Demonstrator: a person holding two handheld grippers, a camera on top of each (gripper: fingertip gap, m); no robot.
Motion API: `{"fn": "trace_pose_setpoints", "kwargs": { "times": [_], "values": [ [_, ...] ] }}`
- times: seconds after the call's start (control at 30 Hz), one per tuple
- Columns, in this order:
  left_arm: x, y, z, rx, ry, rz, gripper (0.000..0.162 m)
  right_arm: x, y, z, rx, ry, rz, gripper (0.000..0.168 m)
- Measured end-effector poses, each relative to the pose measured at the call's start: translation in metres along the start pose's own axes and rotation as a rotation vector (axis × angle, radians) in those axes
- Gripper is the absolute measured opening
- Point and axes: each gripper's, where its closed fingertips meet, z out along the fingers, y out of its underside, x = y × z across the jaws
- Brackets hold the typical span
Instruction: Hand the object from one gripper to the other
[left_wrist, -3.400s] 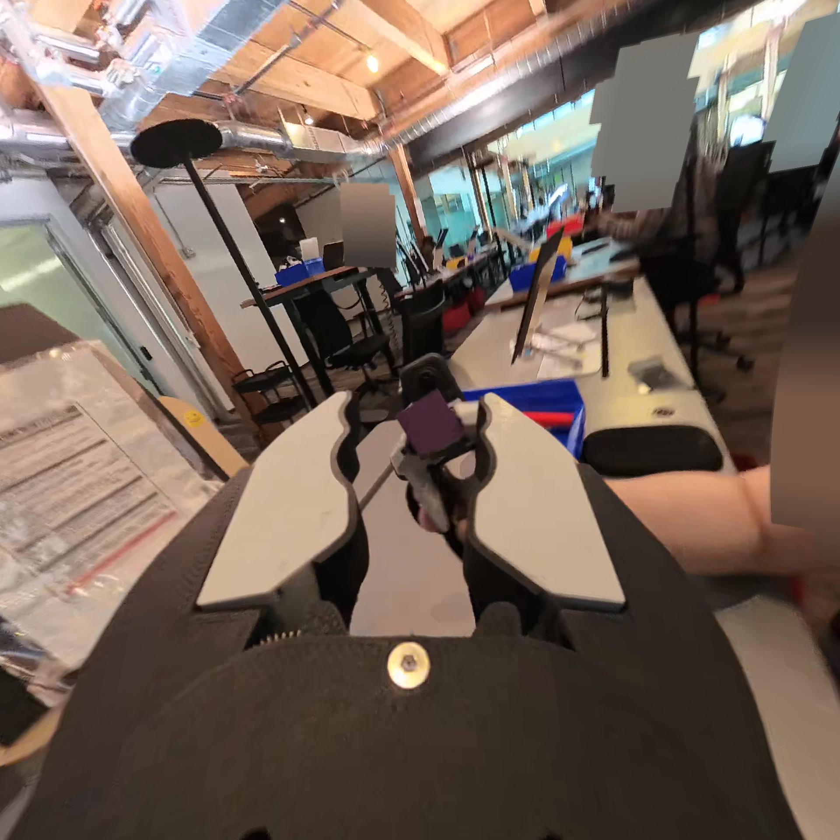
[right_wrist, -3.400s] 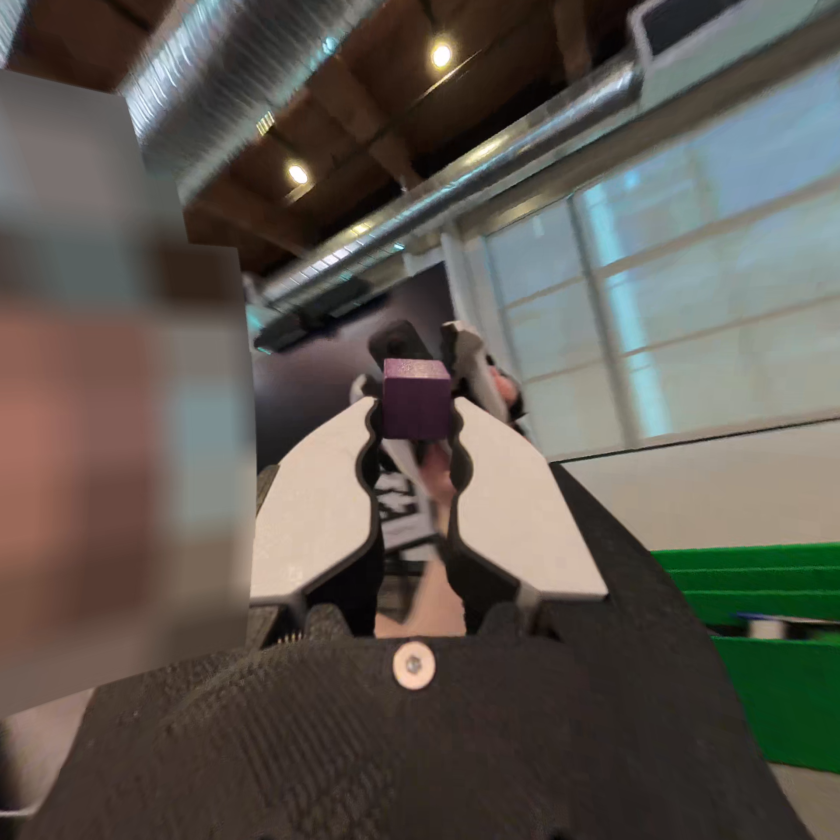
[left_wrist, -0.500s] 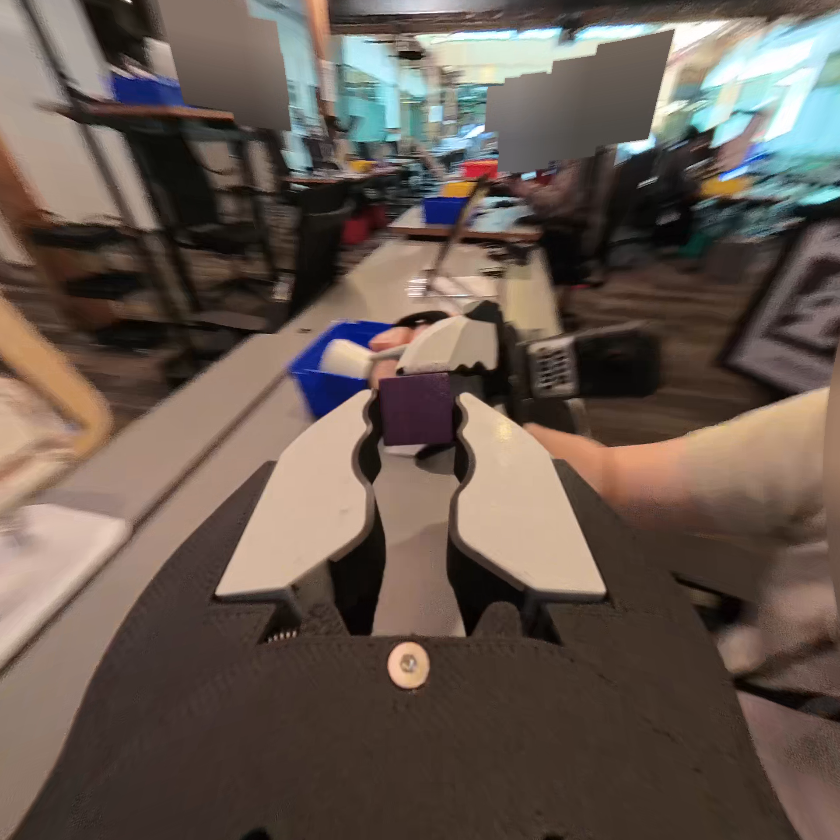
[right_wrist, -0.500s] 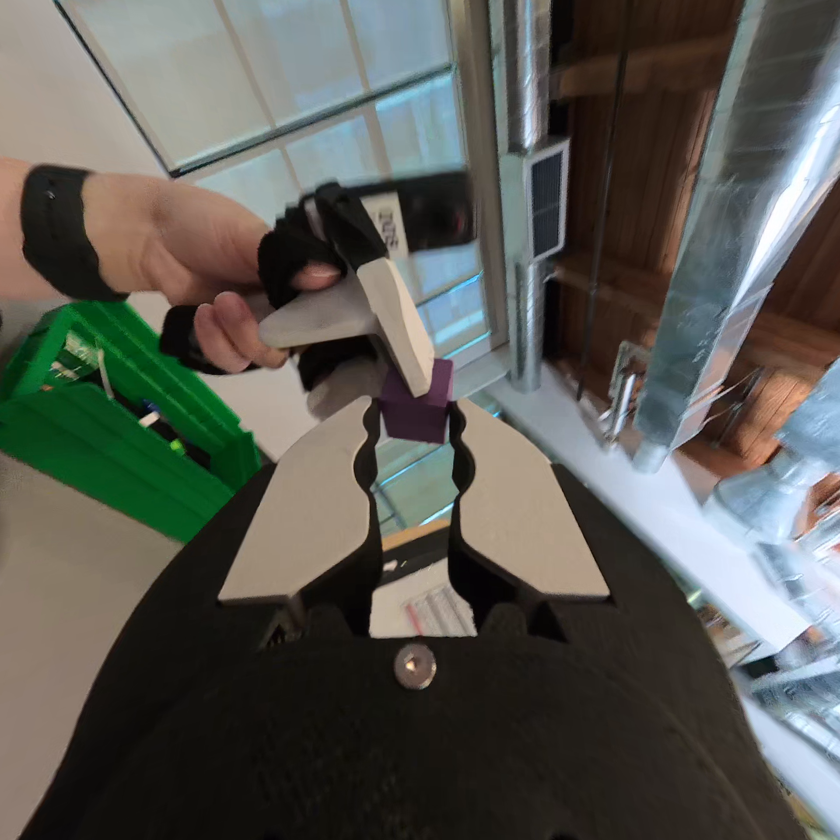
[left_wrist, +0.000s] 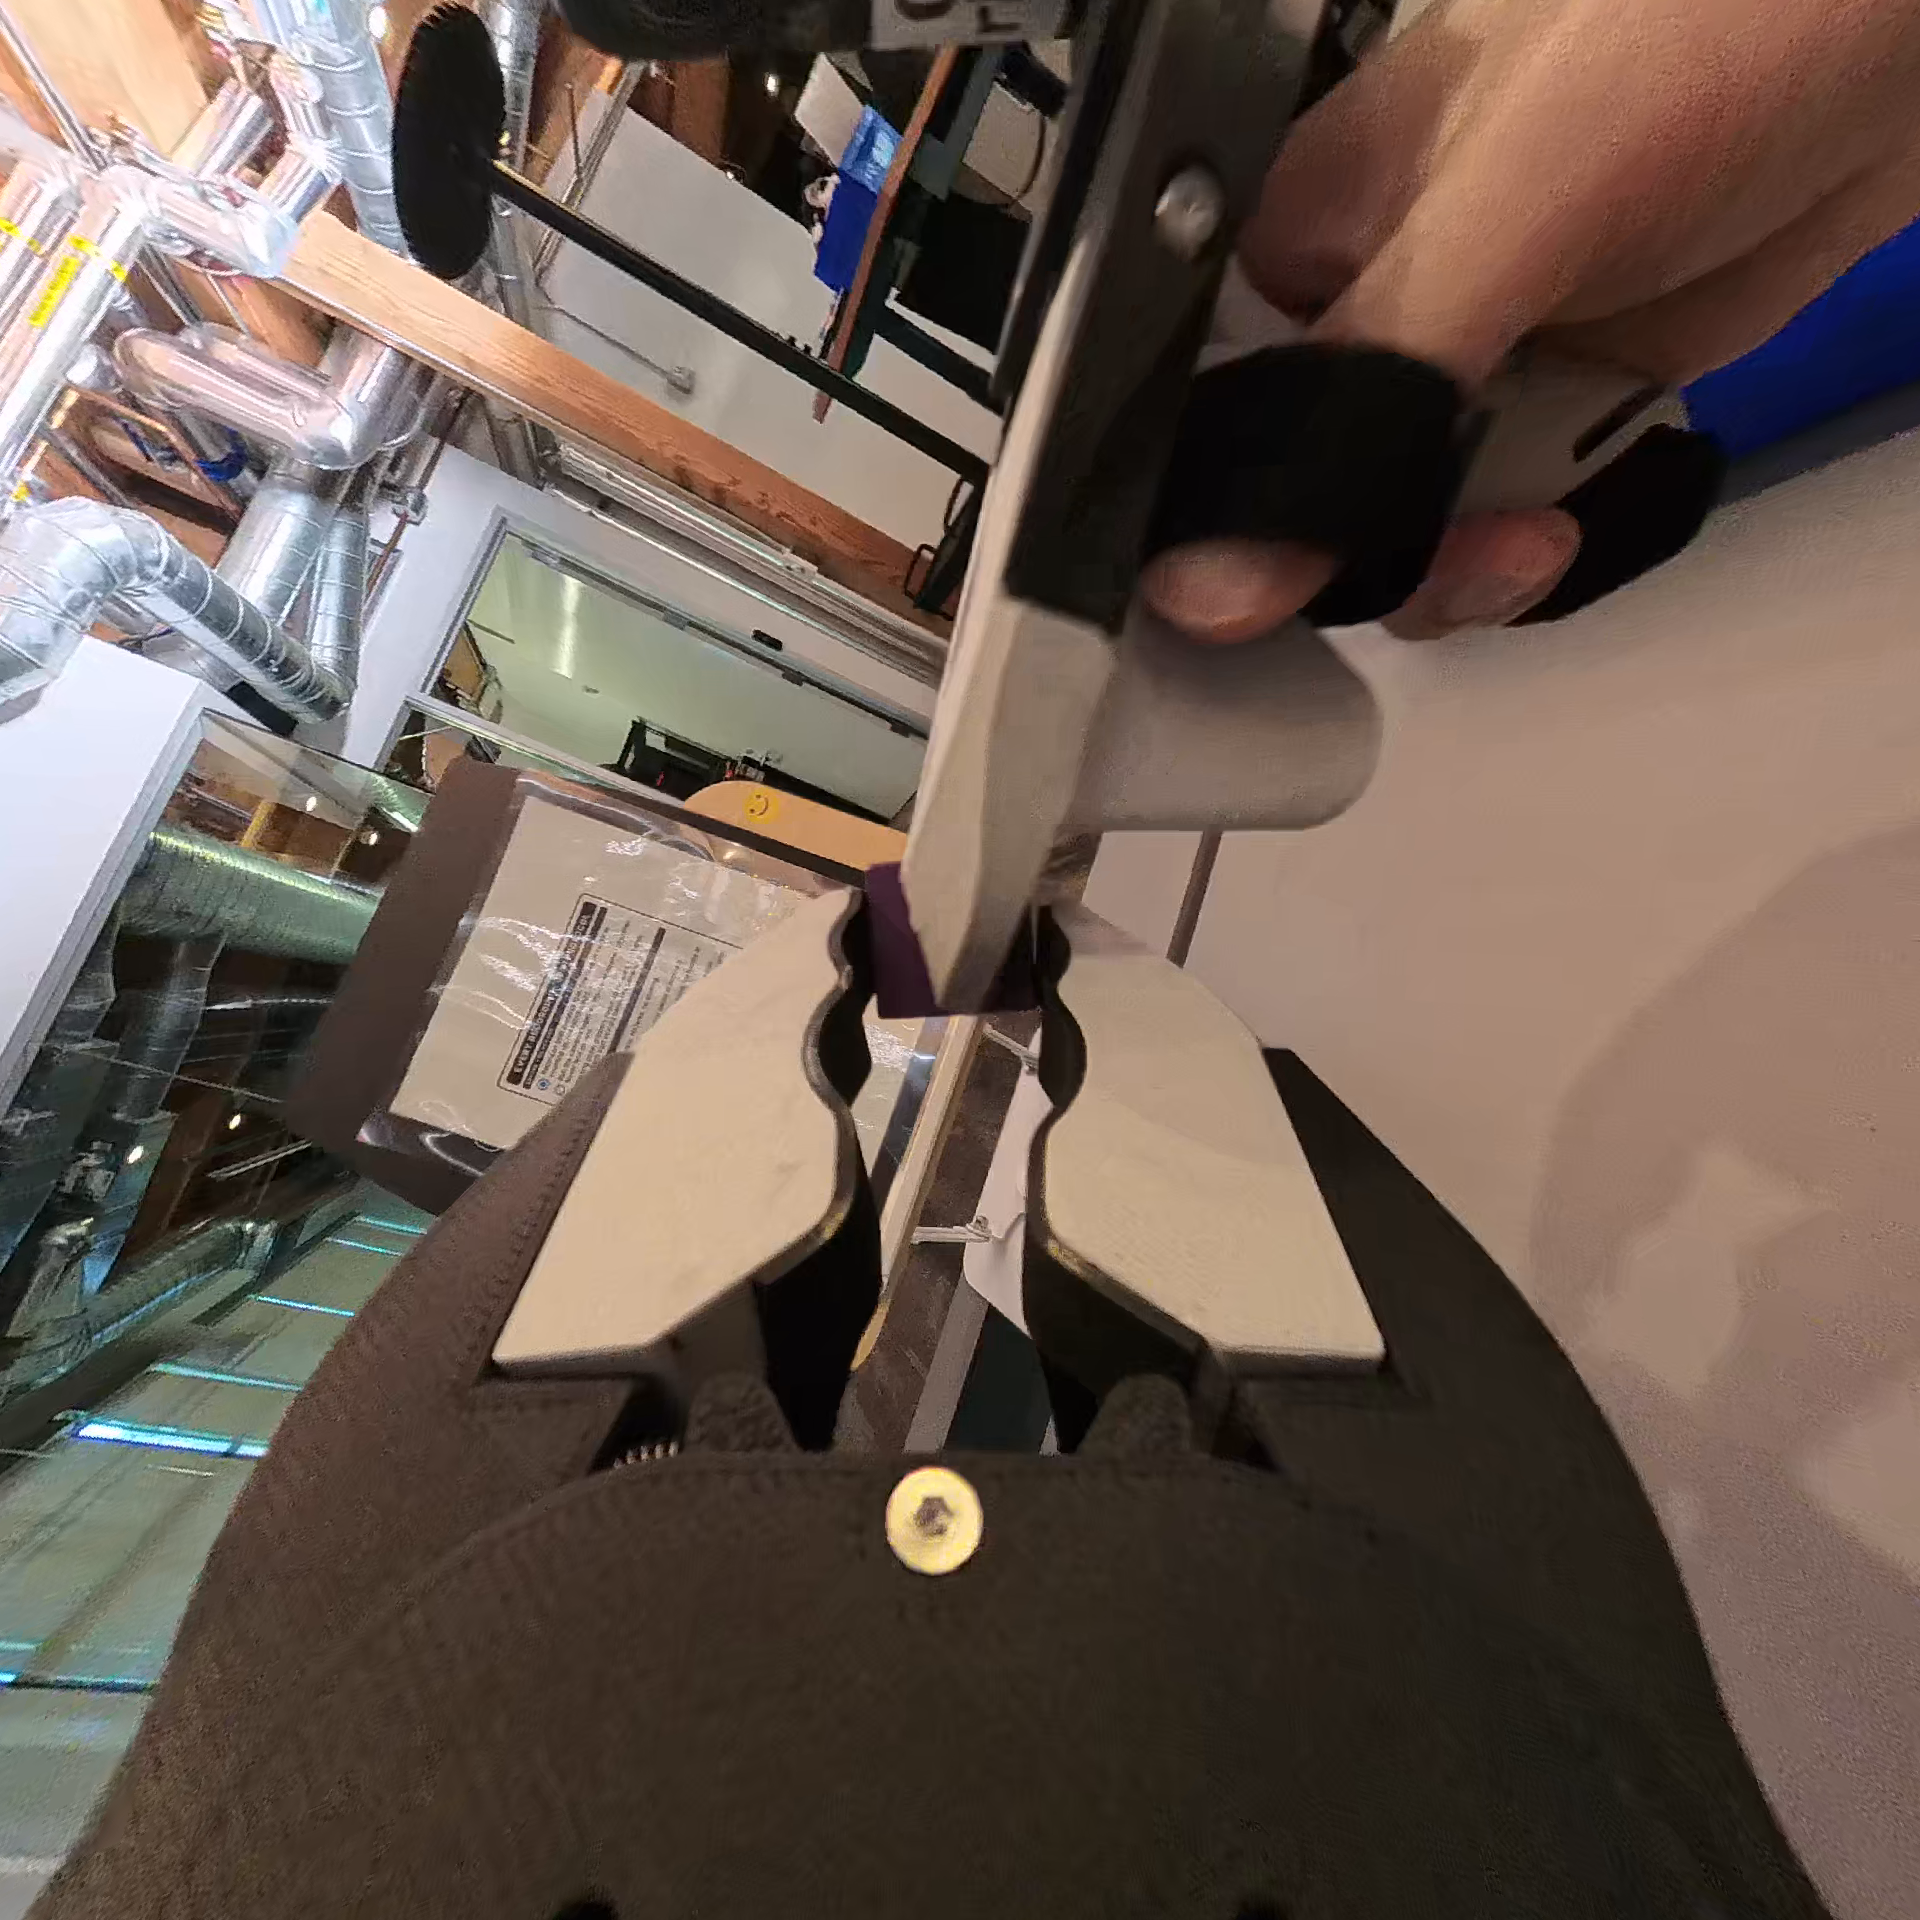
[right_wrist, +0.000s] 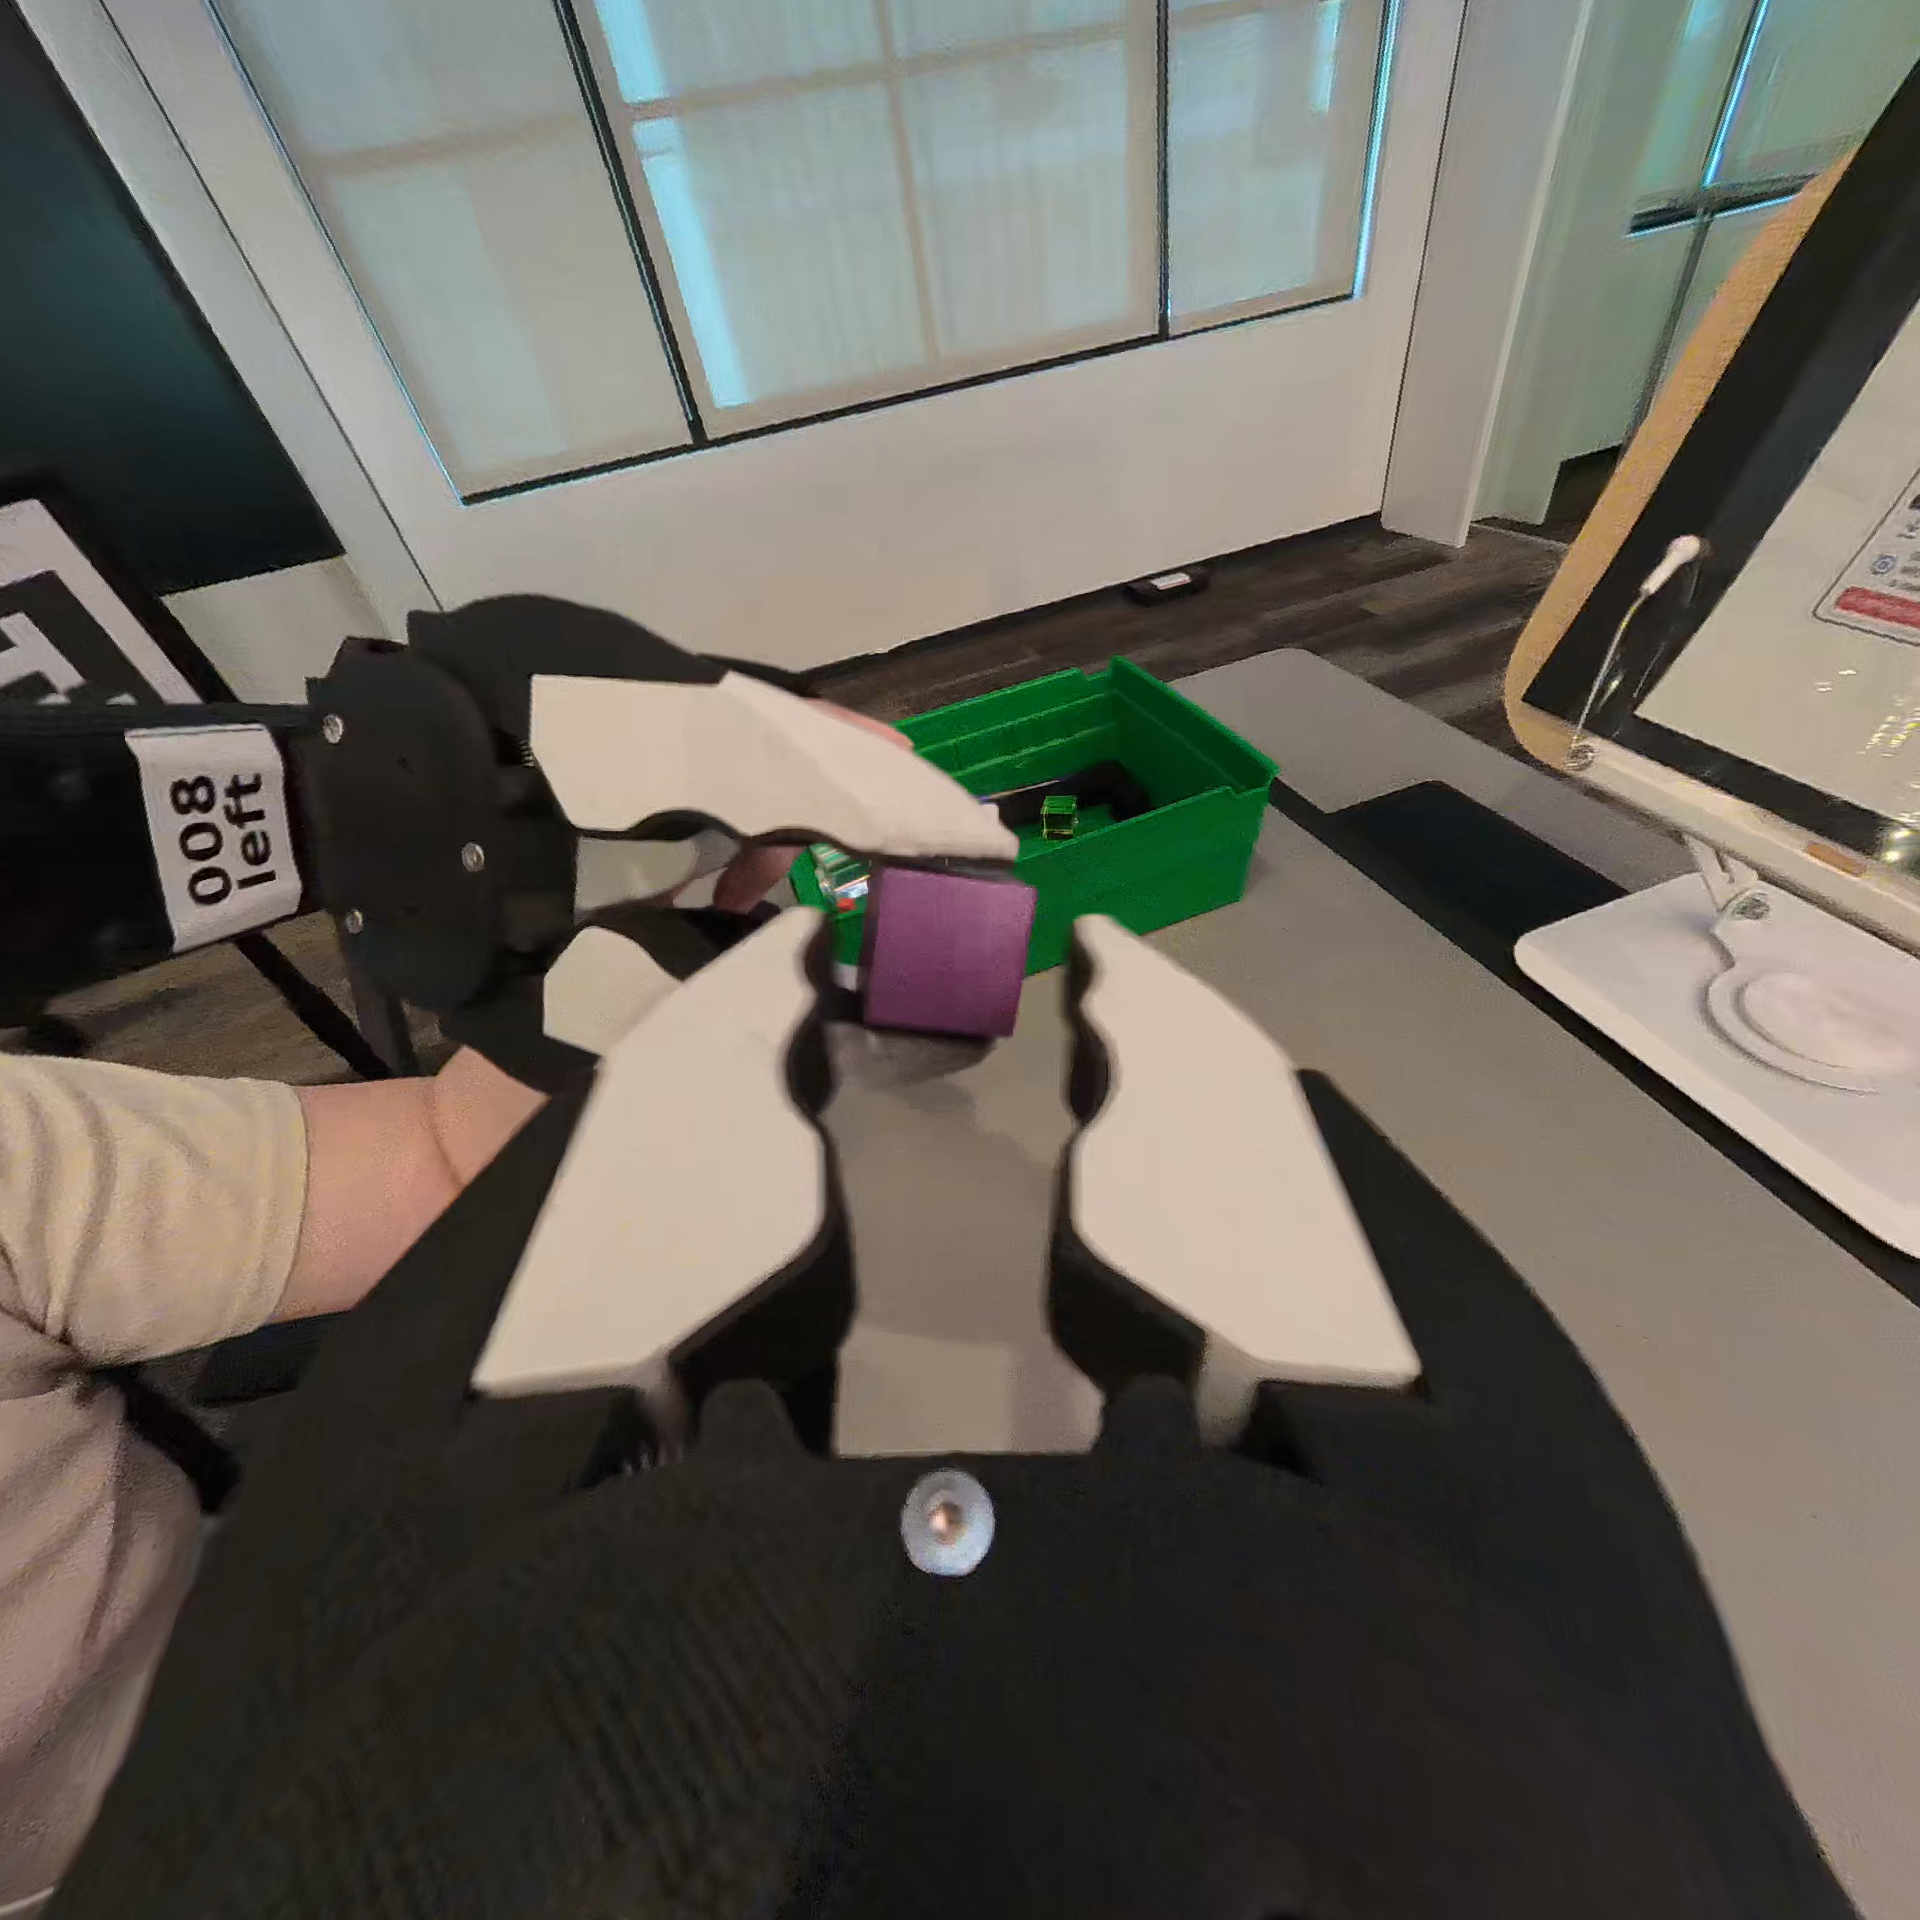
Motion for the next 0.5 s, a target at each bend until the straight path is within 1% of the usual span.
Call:
{"fn": "trace_pose_setpoints", "kwargs": {
  "times": [0.03,0.1,0.13,0.17,0.2,0.23,0.27,0.3,0.33,0.37,0.4,0.43,0.47,0.5],
  "values": [
    [-0.001,0.001,0.001,-0.009,-0.013,0.006,0.028,0.0,0.0,0.001,-0.002,-0.004,0.009,0.03],
    [0.001,0.003,0.001,-0.015,-0.013,-0.01,0.031,0.001,0.003,0.0,-0.026,-0.016,0.018,0.029],
    [-0.002,0.003,0.001,-0.02,-0.03,-0.026,0.039,0.006,0.003,-0.003,-0.036,0.006,0.004,0.029],
    [-0.006,0.003,-0.001,-0.025,-0.044,-0.052,0.046,0.015,0.002,-0.01,-0.044,0.054,-0.025,0.029],
    [-0.01,0.004,-0.004,-0.024,-0.044,-0.088,0.049,0.026,0.0,-0.025,-0.058,0.122,-0.065,0.03],
    [-0.014,0.003,-0.009,-0.015,-0.04,-0.125,0.05,0.043,-0.004,-0.048,-0.072,0.221,-0.11,0.03],
    [-0.02,0.003,-0.015,-0.005,-0.045,-0.157,0.048,0.066,-0.009,-0.083,-0.079,0.369,-0.15,0.03],
    [-0.026,0.004,-0.021,-0.002,-0.054,-0.181,0.044,0.092,-0.009,-0.128,-0.092,0.554,-0.176,0.03],
    [-0.032,0.006,-0.028,-0.006,-0.064,-0.196,0.043,0.118,-0.002,-0.179,-0.122,0.745,-0.168,0.03],
    [-0.036,0.008,-0.034,-0.016,-0.076,-0.201,0.041,0.14,0.015,-0.231,-0.17,0.908,-0.11,0.03],
    [-0.04,0.011,-0.039,-0.027,-0.088,-0.203,0.04,0.157,0.042,-0.279,-0.23,1.029,0.003,0.03],
    [-0.043,0.013,-0.044,-0.035,-0.095,-0.203,0.039,0.168,0.074,-0.319,-0.291,1.112,0.145,0.03],
    [-0.045,0.014,-0.048,-0.04,-0.1,-0.203,0.038,0.176,0.107,-0.351,-0.34,1.162,0.28,0.03],
    [-0.046,0.014,-0.051,-0.043,-0.104,-0.203,0.038,0.182,0.135,-0.374,-0.372,1.187,0.388,0.03]
  ]
}}
